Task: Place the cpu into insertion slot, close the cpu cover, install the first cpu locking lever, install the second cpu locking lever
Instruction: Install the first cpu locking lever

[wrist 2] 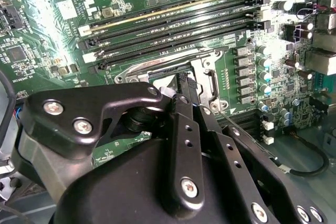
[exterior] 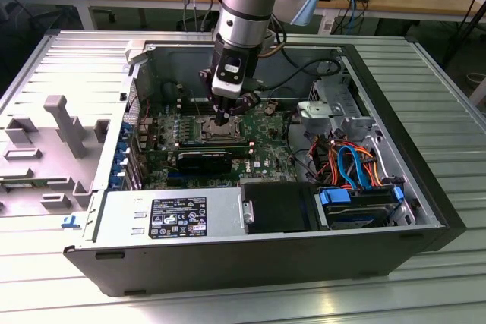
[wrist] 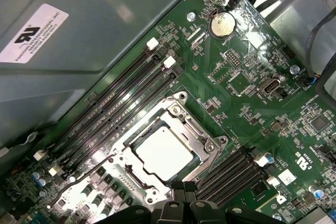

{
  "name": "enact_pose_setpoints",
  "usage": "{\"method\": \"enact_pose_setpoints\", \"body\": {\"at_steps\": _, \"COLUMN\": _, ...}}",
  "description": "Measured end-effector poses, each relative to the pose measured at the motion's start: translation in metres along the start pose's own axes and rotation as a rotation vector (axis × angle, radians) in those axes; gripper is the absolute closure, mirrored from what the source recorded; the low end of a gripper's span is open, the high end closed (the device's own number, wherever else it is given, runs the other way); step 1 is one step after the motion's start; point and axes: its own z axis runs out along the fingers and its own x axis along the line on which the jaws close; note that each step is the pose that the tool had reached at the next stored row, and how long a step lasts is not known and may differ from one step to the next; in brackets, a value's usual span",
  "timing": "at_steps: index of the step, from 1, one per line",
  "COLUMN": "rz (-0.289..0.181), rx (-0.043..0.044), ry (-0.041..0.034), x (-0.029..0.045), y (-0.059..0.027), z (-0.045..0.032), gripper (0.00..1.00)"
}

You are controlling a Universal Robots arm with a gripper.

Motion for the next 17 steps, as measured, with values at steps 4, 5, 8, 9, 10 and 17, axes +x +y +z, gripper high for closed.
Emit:
{"method": "enact_pose_setpoints", "body": {"at_steps": 4, "rz": -0.006, "rx": 0.0004, "ry": -0.0010, "x": 0.0000, "y": 0.0000, "z": 0.0000, "gripper": 0.89}}
{"method": "enact_pose_setpoints", "body": {"at_steps": 5, "rz": -0.007, "rx": 0.0004, "ry": -0.0012, "x": 0.0000, "y": 0.0000, "z": 0.0000, "gripper": 0.89}}
{"method": "enact_pose_setpoints", "body": {"at_steps": 8, "rz": -0.011, "rx": 0.0007, "ry": -0.0019, "x": 0.0000, "y": 0.0000, "z": 0.0000, "gripper": 0.89}}
{"method": "enact_pose_setpoints", "body": {"at_steps": 9, "rz": -0.012, "rx": 0.0008, "ry": -0.0021, "x": 0.0000, "y": 0.0000, "z": 0.0000, "gripper": 0.89}}
{"method": "enact_pose_setpoints", "body": {"at_steps": 10, "rz": -0.014, "rx": 0.0008, "ry": -0.0023, "x": 0.0000, "y": 0.0000, "z": 0.0000, "gripper": 0.89}}
{"method": "enact_pose_setpoints", "body": {"at_steps": 17, "rz": -0.021, "rx": 0.0013, "ry": -0.0036, "x": 0.0000, "y": 0.0000, "z": 0.0000, "gripper": 0.89}}
